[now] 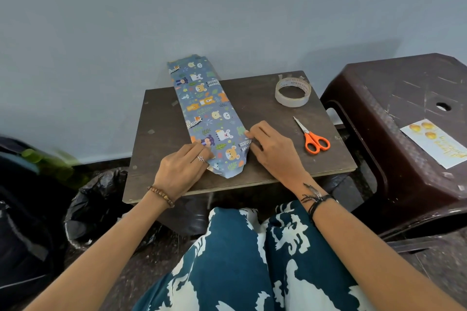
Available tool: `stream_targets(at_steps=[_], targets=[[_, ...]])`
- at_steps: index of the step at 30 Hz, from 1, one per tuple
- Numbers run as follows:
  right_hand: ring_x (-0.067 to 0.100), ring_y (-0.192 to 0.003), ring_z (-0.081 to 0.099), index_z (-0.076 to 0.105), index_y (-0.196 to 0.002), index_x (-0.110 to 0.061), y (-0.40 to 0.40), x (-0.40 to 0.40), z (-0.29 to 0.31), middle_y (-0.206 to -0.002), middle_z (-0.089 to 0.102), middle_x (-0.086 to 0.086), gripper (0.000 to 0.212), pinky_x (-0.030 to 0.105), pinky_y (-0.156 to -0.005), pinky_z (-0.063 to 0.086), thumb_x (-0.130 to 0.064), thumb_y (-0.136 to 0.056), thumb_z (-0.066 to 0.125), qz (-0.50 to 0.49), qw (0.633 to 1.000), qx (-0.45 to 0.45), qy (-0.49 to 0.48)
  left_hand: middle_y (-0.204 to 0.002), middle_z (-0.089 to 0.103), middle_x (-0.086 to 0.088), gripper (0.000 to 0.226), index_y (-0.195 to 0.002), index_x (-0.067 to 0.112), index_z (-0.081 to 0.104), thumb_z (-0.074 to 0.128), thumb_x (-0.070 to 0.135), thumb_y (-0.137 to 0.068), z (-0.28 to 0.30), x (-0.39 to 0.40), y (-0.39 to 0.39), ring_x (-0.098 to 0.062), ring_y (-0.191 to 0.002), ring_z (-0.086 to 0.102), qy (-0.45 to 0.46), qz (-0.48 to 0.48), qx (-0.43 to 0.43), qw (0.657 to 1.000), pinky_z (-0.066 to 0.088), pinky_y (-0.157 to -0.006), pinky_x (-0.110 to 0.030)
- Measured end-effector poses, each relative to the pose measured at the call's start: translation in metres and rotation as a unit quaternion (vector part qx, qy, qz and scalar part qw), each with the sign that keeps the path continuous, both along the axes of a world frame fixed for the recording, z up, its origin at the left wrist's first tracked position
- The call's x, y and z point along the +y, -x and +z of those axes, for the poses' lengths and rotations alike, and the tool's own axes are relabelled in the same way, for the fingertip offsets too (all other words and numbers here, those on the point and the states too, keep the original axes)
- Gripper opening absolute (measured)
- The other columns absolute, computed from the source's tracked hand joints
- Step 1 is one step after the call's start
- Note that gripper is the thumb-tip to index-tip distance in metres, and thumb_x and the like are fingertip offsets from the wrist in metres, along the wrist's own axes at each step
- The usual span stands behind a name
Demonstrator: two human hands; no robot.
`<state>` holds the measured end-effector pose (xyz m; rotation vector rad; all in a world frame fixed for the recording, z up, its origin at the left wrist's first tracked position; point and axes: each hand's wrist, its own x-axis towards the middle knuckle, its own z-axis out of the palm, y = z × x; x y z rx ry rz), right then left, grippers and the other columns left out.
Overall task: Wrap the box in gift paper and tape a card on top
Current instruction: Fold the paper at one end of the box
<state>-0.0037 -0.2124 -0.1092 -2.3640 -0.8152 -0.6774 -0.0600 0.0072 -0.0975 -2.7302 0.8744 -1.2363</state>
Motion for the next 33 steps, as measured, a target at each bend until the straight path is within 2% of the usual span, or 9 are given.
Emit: stream_targets(at_steps=[6, 10, 12, 14, 16, 18, 22, 29, 33], targets=[[0.01, -0.062, 0.051, 0.063, -0.091, -0.008, -0.002, -0.002, -0.001, -0.085, 0.058, 0.003, 0.013, 0.021, -0.044, 0.038, -0.019, -0.086, 0.058, -0.006, 1.0, -0.013, 0.008, -0.084, 0.069, -0.003, 0.004, -0.088, 0.017, 0.05, 0.054, 0.019, -0.088, -0.001, 0.008, -0.005, -0.016, -0.083, 0.058, -0.011, -0.038, 0.017, 0.999, 0.041, -0.066, -0.025], [0.013, -0.06, 0.053, 0.059, -0.083, -0.01, -0.004, 0.002, 0.004, -0.083, 0.056, 0.003, 0.011, 0.02, -0.043, 0.036, -0.02, -0.083, 0.056, -0.019, 0.999, -0.025, 0.021, -0.078, 0.062, -0.002, 0.012, -0.085, 0.016, 0.049, 0.06, 0.011, -0.082, -0.002, 0.004, -0.007, -0.018, -0.063, 0.057, -0.048, 0.001, -0.015, 0.999, 0.038, -0.053, -0.024], [0.012, -0.059, 0.049, 0.056, -0.085, -0.009, -0.005, 0.002, 0.003, -0.087, 0.055, 0.004, 0.01, 0.024, -0.045, 0.04, -0.017, -0.081, 0.062, -0.01, 1.0, 0.023, 0.003, -0.077, 0.06, -0.002, 0.012, -0.087, 0.015, 0.048, 0.058, 0.01, -0.083, 0.0, 0.003, -0.008, -0.018, -0.058, 0.053, -0.057, 0.012, -0.018, 0.998, 0.037, -0.047, -0.024], [0.011, -0.065, 0.051, 0.055, -0.091, -0.011, -0.006, 0.001, 0.004, -0.09, 0.055, -0.001, 0.011, 0.028, -0.057, 0.048, -0.012, -0.083, 0.063, 0.025, 0.988, 0.137, -0.062, -0.075, 0.06, -0.002, 0.012, -0.089, 0.017, 0.048, 0.056, 0.009, -0.085, 0.001, 0.003, -0.006, -0.018, -0.057, 0.053, -0.047, 0.019, -0.009, 0.999, 0.036, -0.045, -0.024], [0.006, -0.075, 0.056, 0.054, -0.097, -0.018, -0.006, -0.001, 0.007, -0.091, 0.055, -0.01, 0.02, 0.021, -0.071, 0.048, -0.006, -0.083, 0.064, 0.06, 0.954, 0.255, -0.143, -0.076, 0.061, -0.001, 0.01, -0.094, 0.019, 0.048, 0.054, 0.016, -0.085, 0.002, 0.004, -0.005, -0.017, -0.058, 0.054, -0.02, 0.025, 0.016, 0.999, 0.033, -0.047, -0.021], [0.004, -0.08, 0.058, 0.055, -0.106, -0.022, -0.006, -0.004, 0.008, -0.1, 0.056, -0.013, 0.031, 0.014, -0.076, 0.046, -0.004, -0.082, 0.064, 0.08, 0.935, 0.298, -0.175, -0.083, 0.064, 0.001, 0.021, -0.104, 0.02, 0.051, 0.052, 0.027, -0.084, 0.002, 0.005, -0.004, -0.015, -0.063, 0.056, 0.012, 0.032, 0.056, 0.998, 0.034, -0.05, -0.022], [0.007, -0.083, 0.057, 0.054, -0.121, -0.032, -0.006, -0.005, 0.007, -0.111, 0.053, -0.006, 0.049, 0.013, -0.079, 0.047, -0.002, -0.083, 0.063, 0.104, 0.941, 0.287, -0.148, -0.105, 0.066, 0.004, 0.036, -0.116, 0.022, 0.06, 0.052, 0.03, -0.081, 0.003, 0.005, -0.002, -0.017, -0.073, 0.064, 0.078, 0.036, 0.132, 0.987, 0.048, -0.047, -0.023], [0.004, -0.086, 0.058, 0.057, -0.118, -0.035, -0.005, -0.009, 0.01, -0.11, 0.053, -0.014, 0.042, 0.012, -0.081, 0.046, -0.008, -0.086, 0.063, 0.119, 0.927, 0.31, -0.173, -0.103, 0.069, 0.009, 0.029, -0.108, 0.026, 0.07, 0.048, 0.031, -0.089, 0.001, 0.0, 0.002, -0.008, -0.087, 0.056, 0.139, 0.05, 0.16, 0.976, 0.049, -0.065, -0.02], [0.003, -0.089, 0.055, 0.048, -0.127, -0.028, 0.002, -0.007, 0.012, -0.115, 0.047, -0.009, 0.054, 0.024, -0.084, 0.049, -0.02, -0.079, 0.072, 0.102, 0.931, 0.32, -0.142, -0.102, 0.069, 0.009, 0.028, -0.106, 0.026, 0.071, 0.049, 0.031, -0.09, -0.001, -0.005, 0.003, -0.006, -0.089, 0.053, 0.181, 0.062, 0.172, 0.966, 0.044, -0.071, -0.018]])
